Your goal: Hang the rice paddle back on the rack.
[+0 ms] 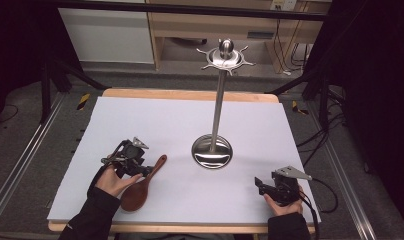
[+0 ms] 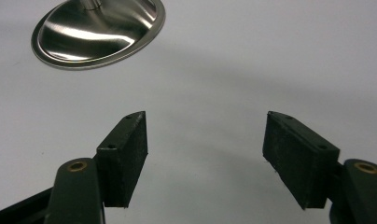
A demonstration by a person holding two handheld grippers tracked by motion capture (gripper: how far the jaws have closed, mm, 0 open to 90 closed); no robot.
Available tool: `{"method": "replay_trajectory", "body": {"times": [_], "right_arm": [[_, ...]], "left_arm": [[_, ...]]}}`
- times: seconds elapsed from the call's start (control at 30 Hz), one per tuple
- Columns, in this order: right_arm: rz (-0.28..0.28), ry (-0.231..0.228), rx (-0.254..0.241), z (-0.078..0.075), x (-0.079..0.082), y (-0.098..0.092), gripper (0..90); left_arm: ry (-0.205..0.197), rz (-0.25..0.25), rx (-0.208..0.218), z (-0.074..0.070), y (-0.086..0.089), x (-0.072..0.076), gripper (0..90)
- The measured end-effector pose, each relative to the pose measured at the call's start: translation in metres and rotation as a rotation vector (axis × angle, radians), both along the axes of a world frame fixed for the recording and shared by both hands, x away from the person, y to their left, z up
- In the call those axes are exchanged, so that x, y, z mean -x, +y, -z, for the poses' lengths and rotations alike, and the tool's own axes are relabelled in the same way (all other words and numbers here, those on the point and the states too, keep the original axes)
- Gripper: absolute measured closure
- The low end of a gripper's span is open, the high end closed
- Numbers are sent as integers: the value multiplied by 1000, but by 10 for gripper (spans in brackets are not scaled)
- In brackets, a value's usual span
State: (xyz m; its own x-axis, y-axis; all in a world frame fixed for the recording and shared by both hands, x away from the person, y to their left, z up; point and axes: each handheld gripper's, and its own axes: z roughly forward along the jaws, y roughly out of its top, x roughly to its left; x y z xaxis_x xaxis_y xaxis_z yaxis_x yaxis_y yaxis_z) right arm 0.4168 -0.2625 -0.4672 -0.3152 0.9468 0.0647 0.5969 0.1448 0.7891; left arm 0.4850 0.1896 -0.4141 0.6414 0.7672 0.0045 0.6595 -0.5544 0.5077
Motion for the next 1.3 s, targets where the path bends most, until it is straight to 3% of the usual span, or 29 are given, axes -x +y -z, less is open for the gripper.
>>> {"method": "replay_trajectory", "body": {"times": [0.8, 1.3], "right_arm": [[-19, 17, -8, 0, 0, 2, 338], [-17, 18, -7, 0, 0, 2, 349]], "left_arm": [[110, 44, -48, 23, -11, -9, 641], [158, 35, -79, 30, -16, -12, 716]]}}
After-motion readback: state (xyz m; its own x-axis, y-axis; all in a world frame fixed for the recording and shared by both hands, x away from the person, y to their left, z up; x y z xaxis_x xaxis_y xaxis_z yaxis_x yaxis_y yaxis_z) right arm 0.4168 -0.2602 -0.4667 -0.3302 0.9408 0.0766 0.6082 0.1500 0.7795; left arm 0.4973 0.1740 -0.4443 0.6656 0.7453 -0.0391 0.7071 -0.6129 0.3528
